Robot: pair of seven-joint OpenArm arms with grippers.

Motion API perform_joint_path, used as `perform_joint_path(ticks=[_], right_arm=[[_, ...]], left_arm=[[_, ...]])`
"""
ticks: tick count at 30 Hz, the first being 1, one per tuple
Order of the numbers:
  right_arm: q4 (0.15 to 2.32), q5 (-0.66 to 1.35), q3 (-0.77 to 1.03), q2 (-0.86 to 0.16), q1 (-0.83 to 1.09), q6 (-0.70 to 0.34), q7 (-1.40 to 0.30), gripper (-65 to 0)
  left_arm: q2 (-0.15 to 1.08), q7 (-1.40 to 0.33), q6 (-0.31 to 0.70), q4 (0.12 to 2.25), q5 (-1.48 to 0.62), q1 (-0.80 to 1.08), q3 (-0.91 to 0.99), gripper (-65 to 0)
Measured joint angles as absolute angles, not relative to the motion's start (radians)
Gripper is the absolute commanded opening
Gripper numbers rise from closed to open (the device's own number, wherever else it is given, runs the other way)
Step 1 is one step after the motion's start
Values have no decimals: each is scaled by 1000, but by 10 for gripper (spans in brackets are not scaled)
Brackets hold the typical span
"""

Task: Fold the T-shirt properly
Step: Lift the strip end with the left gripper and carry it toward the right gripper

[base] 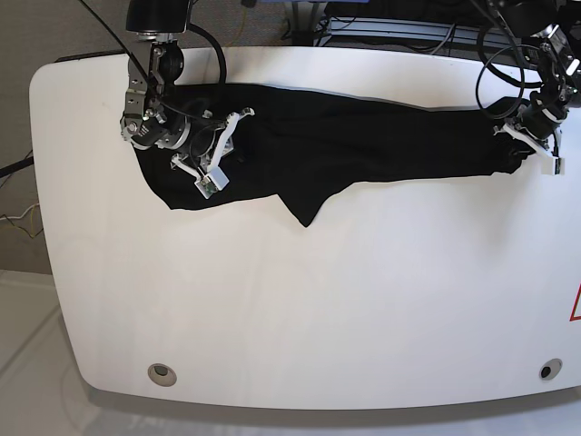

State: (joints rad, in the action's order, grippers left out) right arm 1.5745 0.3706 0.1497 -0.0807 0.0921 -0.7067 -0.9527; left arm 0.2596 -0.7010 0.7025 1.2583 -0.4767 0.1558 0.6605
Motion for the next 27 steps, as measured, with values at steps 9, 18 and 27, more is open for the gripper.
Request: perform_joint_path(ticks=[9, 18, 27], right_arm=[[1575, 370, 150, -80, 92, -706, -953, -650], [1583, 370, 150, -80, 92, -706, -955, -650], [1607, 358, 145, -75, 98, -696, -970, -650]], left_arm=[[124, -969, 693, 1503, -385, 126, 647, -625], [49, -1082, 695, 1639, -367, 64, 563, -625], [-52, -1163, 696, 1740, -369, 27, 484, -625]])
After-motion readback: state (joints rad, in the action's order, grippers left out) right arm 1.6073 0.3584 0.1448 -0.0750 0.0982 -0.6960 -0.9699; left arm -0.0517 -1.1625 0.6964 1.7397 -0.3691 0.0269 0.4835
